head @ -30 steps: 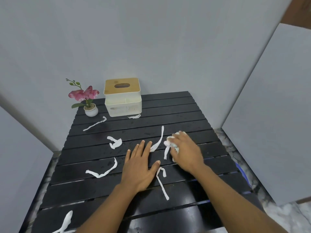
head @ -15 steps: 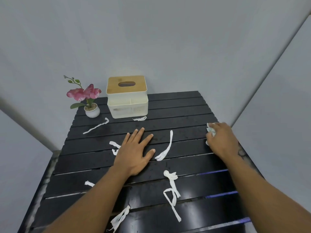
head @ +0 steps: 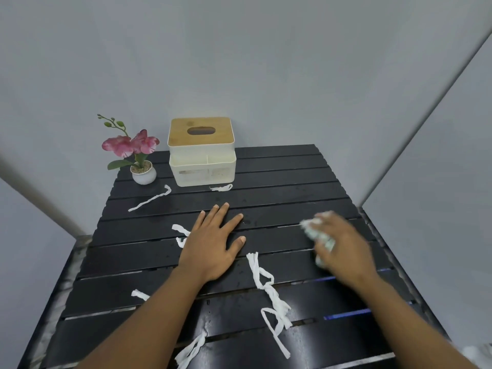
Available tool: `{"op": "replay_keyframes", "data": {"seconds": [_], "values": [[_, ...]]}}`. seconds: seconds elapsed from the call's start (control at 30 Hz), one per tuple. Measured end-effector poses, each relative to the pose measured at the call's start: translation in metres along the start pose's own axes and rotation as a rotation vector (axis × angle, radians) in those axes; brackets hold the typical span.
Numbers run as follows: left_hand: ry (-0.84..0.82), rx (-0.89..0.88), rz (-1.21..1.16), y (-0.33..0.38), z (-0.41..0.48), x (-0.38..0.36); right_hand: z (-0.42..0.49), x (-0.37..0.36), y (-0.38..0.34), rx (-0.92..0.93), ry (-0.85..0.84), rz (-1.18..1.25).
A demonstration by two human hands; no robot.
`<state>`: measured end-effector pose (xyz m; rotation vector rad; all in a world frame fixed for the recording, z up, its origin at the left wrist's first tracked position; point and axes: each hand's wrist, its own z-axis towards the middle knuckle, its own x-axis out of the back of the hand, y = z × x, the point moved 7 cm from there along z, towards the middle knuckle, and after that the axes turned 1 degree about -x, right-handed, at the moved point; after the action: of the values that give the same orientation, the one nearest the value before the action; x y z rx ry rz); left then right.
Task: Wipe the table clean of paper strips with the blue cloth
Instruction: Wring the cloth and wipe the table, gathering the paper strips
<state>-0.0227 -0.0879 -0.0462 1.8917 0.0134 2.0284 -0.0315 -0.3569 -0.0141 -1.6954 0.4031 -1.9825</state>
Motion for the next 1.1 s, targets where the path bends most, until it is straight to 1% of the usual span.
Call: {"op": "replay_keyframes", "data": {"seconds": [0.03,0.07,0.1,0.13,0.2,0.27,0.4,0.47,0.53,0.57,0.6,0.63,0.73,0.77,0.83,0.9,0.97,1.03,1.1], "values": [[0.003,0.002,0.0,0.0,0.0,0.0,0.015,0.011,0.02,-0.139,0.087,-0.057],[0.006,0.004,0.0,0.0,-0.001,0.0,0.029,0.017,0.032,-0.229,0.138,-0.116],[0.008,0.005,0.0,0.001,-0.001,0.0,0.041,0.017,0.036,-0.267,0.157,-0.152],[0.01,0.004,0.001,0.001,0.0,0.001,0.051,0.012,0.032,-0.264,0.154,-0.17],[0.015,0.005,-0.005,0.001,0.0,0.002,0.062,-0.006,0.009,-0.185,0.098,-0.193],[0.016,0.003,-0.01,0.002,0.0,0.001,0.058,-0.028,-0.023,-0.066,0.024,-0.193],[0.002,0.003,0.005,0.001,-0.001,0.001,0.003,-0.056,-0.089,0.233,-0.108,-0.115],[-0.007,0.001,0.006,0.0,-0.001,0.001,-0.023,-0.058,-0.098,0.355,-0.215,-0.065],[-0.016,0.002,0.004,0.002,-0.002,0.0,-0.039,-0.053,-0.091,0.413,-0.308,-0.027],[-0.012,0.005,0.009,0.003,-0.002,0.002,-0.037,-0.046,-0.081,0.392,-0.309,-0.019],[-0.016,0.011,0.015,0.003,-0.003,0.003,-0.031,-0.039,-0.067,0.338,-0.272,-0.025],[-0.021,0.015,0.024,0.002,-0.003,0.003,-0.021,-0.029,-0.048,0.253,-0.192,-0.036],[-0.041,0.017,0.085,0.006,-0.002,0.002,0.018,0.007,0.022,-0.128,0.1,-0.112],[-0.043,0.015,0.115,0.008,0.0,0.004,0.031,0.014,0.035,-0.204,0.157,-0.144],[-0.033,-0.004,0.15,0.012,0.007,0.009,0.06,0.014,0.043,-0.251,0.176,-0.194],[-0.018,-0.038,0.105,0.013,0.016,0.012,0.084,0.002,0.03,-0.173,0.129,-0.254],[0.003,-0.055,0.003,0.012,0.025,0.013,0.099,-0.011,0.007,-0.08,0.087,-0.268],[0.025,-0.041,-0.039,0.009,0.031,0.012,0.097,-0.027,-0.02,0.012,0.053,-0.241],[0.034,-0.04,-0.037,0.007,0.032,0.009,0.078,-0.045,-0.051,0.142,-0.02,-0.188]]}}
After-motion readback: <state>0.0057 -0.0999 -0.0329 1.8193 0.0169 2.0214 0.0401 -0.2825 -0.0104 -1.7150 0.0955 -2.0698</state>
